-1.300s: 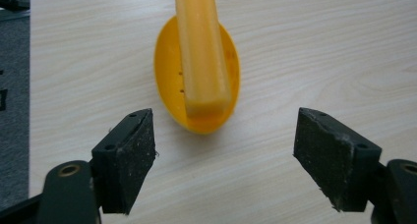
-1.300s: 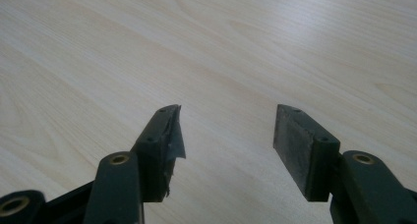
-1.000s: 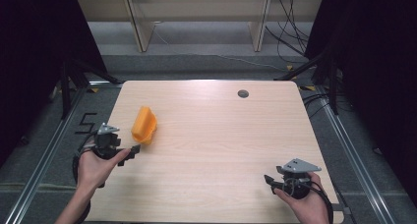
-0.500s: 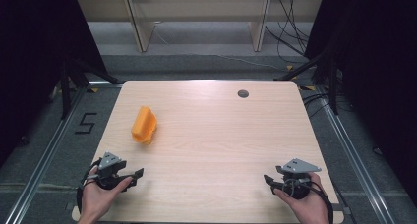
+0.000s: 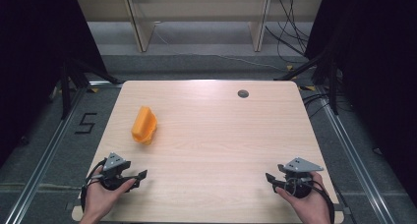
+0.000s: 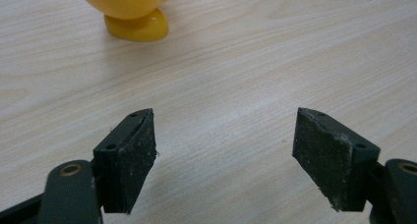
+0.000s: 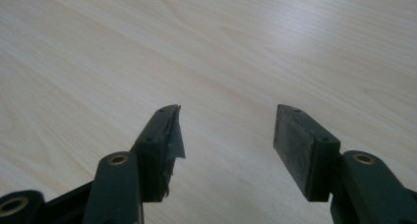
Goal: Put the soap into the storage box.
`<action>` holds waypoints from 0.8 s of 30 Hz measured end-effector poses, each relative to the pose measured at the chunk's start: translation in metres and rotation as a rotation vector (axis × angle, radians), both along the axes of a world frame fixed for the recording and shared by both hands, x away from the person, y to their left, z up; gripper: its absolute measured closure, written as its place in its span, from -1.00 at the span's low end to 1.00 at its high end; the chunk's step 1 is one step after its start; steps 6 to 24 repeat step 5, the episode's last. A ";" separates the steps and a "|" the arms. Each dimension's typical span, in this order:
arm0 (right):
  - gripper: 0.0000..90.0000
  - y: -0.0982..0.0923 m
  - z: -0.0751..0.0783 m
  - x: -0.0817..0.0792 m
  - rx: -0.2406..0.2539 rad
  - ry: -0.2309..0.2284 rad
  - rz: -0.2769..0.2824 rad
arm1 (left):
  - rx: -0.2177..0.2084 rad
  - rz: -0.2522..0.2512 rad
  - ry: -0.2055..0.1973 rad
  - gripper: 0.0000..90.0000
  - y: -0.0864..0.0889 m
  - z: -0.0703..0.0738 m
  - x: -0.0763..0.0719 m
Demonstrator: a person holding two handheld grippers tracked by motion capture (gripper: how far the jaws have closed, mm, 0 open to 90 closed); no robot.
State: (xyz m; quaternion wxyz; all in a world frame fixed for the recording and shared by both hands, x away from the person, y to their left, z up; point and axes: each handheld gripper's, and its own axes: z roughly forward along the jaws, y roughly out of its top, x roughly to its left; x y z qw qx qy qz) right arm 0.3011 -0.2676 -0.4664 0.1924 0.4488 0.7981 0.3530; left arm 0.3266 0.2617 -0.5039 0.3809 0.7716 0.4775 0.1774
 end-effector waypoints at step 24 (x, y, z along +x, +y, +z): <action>-0.03 -0.001 -0.001 0.001 -0.001 -0.002 0.008 | 0.000 0.001 0.008 -0.47 -0.002 -0.001 0.000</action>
